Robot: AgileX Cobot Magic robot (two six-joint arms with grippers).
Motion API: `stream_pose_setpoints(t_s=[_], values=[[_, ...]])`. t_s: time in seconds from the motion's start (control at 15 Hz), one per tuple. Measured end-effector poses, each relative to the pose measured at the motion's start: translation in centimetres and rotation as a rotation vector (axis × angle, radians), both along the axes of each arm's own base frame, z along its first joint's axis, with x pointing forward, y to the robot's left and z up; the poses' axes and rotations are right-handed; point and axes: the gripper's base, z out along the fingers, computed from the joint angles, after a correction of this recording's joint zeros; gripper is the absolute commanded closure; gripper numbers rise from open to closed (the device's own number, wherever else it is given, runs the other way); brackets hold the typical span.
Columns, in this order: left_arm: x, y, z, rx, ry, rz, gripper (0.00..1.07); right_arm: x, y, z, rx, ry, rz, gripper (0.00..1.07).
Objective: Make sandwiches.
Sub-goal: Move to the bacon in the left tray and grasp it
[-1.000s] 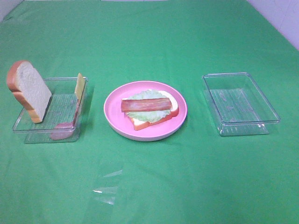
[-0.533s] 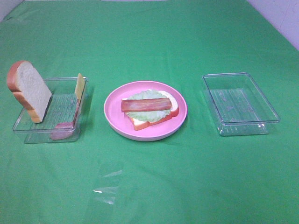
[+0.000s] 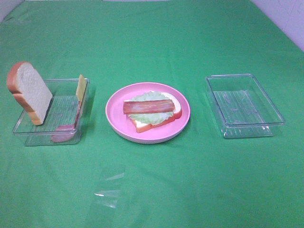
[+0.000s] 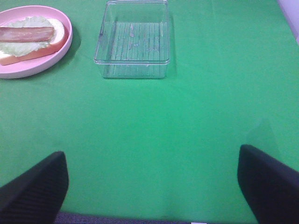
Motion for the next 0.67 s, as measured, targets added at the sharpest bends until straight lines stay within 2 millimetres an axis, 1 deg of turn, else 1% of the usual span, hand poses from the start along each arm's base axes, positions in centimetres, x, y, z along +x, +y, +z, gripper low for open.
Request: stream_pose_setpoints(t_s=[0.67], values=[[0.00,0.00,0.00,0.000,0.000,0.000,0.07,0.00,0.00,0.00,0.000,0.000,0.000,0.11]])
